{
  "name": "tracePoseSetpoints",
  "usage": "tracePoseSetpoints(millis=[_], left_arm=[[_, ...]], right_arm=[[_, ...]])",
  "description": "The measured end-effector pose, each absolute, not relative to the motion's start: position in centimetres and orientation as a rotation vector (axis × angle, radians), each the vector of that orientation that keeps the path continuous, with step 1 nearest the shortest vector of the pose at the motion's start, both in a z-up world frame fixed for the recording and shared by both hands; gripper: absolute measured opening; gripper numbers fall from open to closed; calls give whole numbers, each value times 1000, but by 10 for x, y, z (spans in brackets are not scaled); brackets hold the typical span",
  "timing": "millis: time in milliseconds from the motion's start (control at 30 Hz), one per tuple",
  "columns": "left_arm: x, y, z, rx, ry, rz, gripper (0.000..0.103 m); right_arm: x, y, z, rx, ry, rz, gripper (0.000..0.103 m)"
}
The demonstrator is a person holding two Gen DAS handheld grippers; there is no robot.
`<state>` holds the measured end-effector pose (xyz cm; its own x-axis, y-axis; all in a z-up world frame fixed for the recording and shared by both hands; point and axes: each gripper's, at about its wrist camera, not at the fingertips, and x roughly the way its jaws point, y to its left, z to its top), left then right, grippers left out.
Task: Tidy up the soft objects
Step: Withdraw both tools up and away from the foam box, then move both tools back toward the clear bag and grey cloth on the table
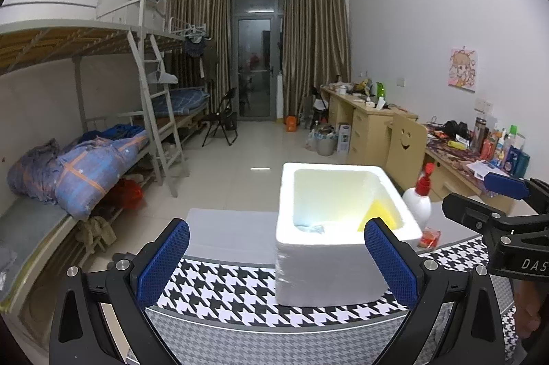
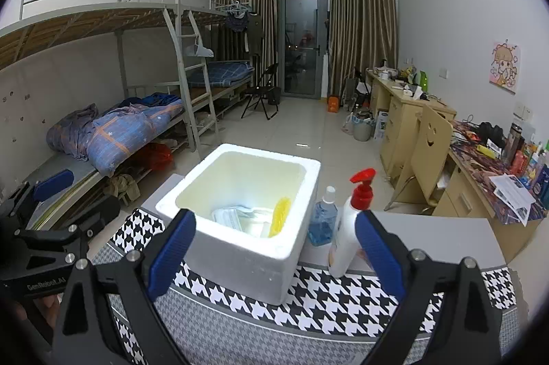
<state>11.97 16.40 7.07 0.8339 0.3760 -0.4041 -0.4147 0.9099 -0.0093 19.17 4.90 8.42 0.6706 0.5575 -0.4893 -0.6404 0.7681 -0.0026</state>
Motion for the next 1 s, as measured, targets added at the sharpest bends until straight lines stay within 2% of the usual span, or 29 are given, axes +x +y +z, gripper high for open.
tracePoseSetpoints(millis=[1000], left_arm=[[68,87,78,-49,332,295,102]], right_arm=[[116,-25,94,-154,404,643,96]])
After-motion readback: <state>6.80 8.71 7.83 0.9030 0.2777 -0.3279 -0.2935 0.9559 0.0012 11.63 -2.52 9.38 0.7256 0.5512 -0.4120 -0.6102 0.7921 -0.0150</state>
